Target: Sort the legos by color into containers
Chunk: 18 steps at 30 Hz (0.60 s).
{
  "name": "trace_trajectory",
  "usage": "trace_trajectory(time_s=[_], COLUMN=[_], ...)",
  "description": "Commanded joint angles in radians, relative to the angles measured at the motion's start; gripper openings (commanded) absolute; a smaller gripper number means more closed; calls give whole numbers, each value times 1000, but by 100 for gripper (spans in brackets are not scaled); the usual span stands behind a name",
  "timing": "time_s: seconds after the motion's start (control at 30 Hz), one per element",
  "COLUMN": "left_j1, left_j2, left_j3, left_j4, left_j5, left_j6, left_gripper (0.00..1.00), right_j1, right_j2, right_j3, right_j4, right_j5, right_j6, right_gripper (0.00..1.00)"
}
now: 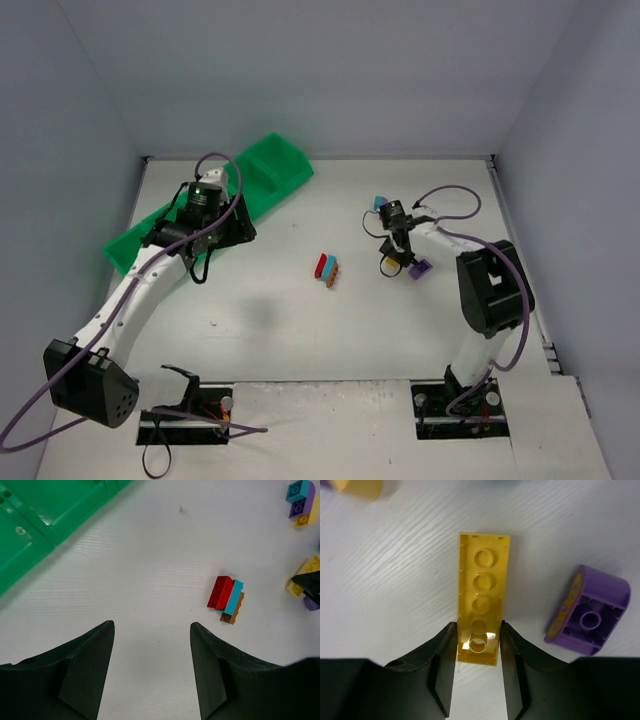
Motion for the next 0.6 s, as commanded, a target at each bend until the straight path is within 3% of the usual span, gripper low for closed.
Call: trace_trajectory(time_s=[0.0, 0.1, 0.3, 0.57], left_j1=[-18, -43, -95, -156], left_j2=[22, 42, 89, 155], left_j3=[52, 80, 118, 158], left_j4=[77, 112, 205, 307], left_j5=[102, 146, 283, 398], left_j6=[-18, -34, -66, -141], left_gripper=[56, 57, 62, 65], right_j1=[92, 196, 233, 239], right_j2=[-132, -254, -514, -554], right_j3=[-26, -86, -252, -231], right_j4=[112, 263, 579, 598], right_j5=[-2, 28, -290, -639], right_j6=[-259, -447, -655, -810], right_gripper=[0, 0, 0, 0])
